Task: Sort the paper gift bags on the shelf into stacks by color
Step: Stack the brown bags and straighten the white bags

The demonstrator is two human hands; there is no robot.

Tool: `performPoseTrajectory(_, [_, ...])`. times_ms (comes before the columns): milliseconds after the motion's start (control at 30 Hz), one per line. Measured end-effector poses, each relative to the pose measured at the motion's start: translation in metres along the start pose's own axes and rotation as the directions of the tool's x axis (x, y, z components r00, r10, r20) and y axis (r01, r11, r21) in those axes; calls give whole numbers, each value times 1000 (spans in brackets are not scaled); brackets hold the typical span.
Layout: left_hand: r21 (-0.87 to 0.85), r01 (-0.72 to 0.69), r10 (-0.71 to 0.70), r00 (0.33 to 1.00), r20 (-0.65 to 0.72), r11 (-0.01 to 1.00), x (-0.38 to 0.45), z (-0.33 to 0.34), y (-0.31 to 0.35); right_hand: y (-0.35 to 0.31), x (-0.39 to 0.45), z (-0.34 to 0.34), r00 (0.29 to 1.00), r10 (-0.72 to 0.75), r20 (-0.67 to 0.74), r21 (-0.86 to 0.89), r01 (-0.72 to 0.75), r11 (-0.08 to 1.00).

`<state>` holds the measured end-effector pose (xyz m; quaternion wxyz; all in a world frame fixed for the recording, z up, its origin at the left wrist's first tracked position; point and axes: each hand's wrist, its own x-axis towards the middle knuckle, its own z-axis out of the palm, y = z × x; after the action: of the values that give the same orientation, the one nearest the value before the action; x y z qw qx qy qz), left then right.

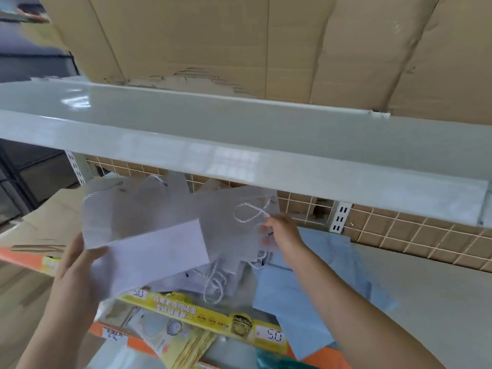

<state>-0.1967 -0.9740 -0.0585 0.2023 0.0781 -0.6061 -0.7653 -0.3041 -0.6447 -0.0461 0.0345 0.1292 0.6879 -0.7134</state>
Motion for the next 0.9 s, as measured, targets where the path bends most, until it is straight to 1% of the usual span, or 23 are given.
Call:
performPoseTrajectory(33, [-18, 30, -29, 999, 26, 999, 13, -5, 0, 0, 4, 13, 1000, 14, -8, -6, -14, 1000])
performPoseTrajectory(100, [-55, 104, -104, 995, -8, 993, 36, -13, 5, 2, 15, 37, 998, 16, -61, -35, -18, 999])
performPoseTrajectory(133, [-70, 135, -137, 990, -24, 988, 45, -15, 9, 3, 20, 47, 995, -2, -96, -80, -6, 997])
performPoseTrajectory(167, [-91, 155, -157, 988, -10, 984, 57, -20, 7, 5, 26, 54, 991, -39, -125, -192, 14, 981])
performPoseTrajectory(200, [-83, 176, -177, 984, -3, 981, 66, -23, 7, 7, 30, 59, 985, -95, -146, -379, 33, 925])
performPoseTrajectory(233, [-78, 194, -194, 981, 4, 978, 77, -26, 7, 9, 33, 62, 978, -142, -150, -563, 33, 826])
performPoseTrajectory(267, [-59, 212, -210, 977, 44, 976, 86, -28, 7, 12, 35, 65, 972, -180, -153, -691, 25, 723])
performPoseTrajectory(300, [-28, 217, -213, 972, 101, 976, 97, -32, 4, 14, 35, 67, 968, -195, -157, -755, 10, 656])
performPoseTrajectory(367, [38, 209, -212, 954, 212, 977, 114, -32, 2, 19, 33, 69, 960, -208, -189, -825, -41, 564])
performPoseTrajectory(400, [72, 206, -217, 945, 246, 976, 121, -30, 1, 21, 32, 70, 952, -215, -217, -853, -77, 516])
performPoseTrajectory(433, [95, 202, -221, 935, 277, 975, 127, -25, -3, 24, 31, 69, 945, -220, -243, -868, -111, 483])
performPoseTrajectory(467, [112, 203, -228, 921, 317, 973, 130, -20, -3, 25, 30, 67, 940, -216, -266, -869, -136, 476])
performPoseTrajectory(500, [126, 202, -235, 901, 365, 971, 133, -13, -5, 26, 29, 64, 937, -204, -283, -854, -150, 499])
performPoseTrajectory(600, [186, 194, -266, 789, 554, 963, 144, 13, -11, 30, 27, 53, 942, -144, -302, -730, -132, 670])
performPoseTrajectory(667, [272, 151, -294, 723, 625, 950, 151, 31, -12, 33, 24, 47, 941, -117, -316, -615, -110, 781])
performPoseTrajectory(733, [407, 58, -333, 684, 649, 912, 158, 46, -17, 36, 21, 43, 932, -98, -349, -496, -95, 863])
performPoseTrajectory(767, [470, 13, -350, 685, 638, 883, 162, 52, -21, 37, 20, 41, 926, -82, -368, -428, -90, 899])
performPoseTrajectory(800, [523, -16, -360, 707, 609, 852, 166, 57, -26, 39, 18, 39, 923, -62, -381, -371, -91, 924])
performPoseTrajectory(867, [612, -43, -358, 778, 516, 790, 176, 68, -37, 40, 16, 36, 924, -27, -381, -305, -98, 947])
performPoseTrajectory(900, [677, -91, -340, 811, 476, 731, 182, 74, -41, 41, 16, 36, 924, -25, -380, -295, -96, 951])
